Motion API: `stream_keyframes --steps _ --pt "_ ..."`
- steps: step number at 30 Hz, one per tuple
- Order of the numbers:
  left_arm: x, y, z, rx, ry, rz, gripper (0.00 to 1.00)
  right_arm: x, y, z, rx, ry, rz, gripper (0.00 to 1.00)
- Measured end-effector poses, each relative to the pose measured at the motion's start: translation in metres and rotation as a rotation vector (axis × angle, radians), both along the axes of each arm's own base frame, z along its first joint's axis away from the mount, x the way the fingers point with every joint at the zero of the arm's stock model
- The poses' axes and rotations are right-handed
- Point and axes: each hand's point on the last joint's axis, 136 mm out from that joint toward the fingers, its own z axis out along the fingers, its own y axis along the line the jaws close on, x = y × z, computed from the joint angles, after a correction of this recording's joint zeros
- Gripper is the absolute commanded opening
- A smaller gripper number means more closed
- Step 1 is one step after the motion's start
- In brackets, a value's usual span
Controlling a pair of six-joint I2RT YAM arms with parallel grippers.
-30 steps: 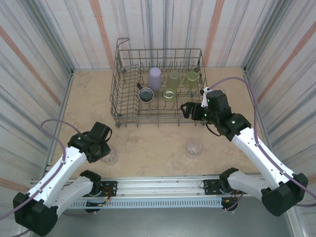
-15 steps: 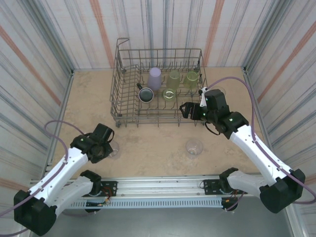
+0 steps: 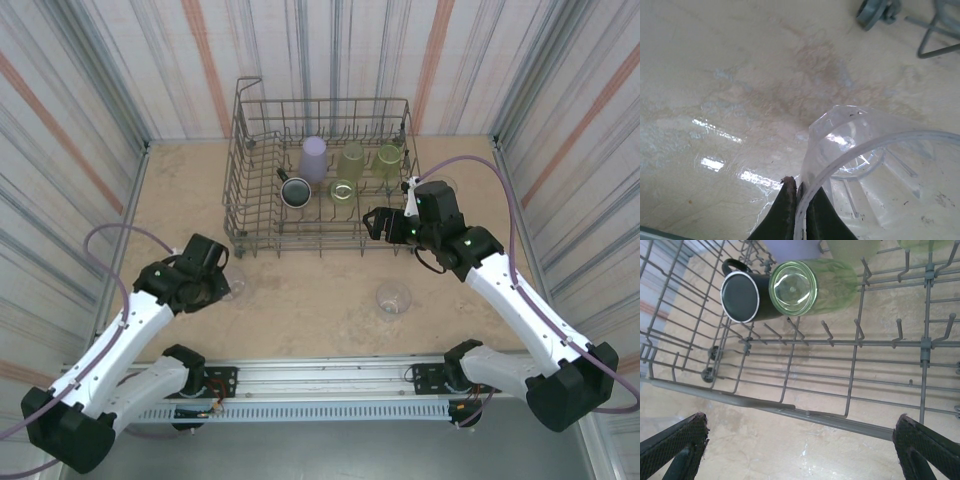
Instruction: Load the cups into the dish rack
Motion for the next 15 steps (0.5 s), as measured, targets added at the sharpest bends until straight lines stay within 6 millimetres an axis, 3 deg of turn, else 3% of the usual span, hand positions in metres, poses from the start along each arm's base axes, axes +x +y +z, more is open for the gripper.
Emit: stream_keyframes --steps 7,15 --pt "0.014 0.010 0.023 0.039 -0.022 -0.016 0.00 -0.001 0.001 0.000 0.005 0.004 0.001 0.99" --pt "0.018 0.048 0.039 0.073 -0.012 0.062 0.00 -0.002 0.001 -0.001 0.016 0.016 -0.001 0.99"
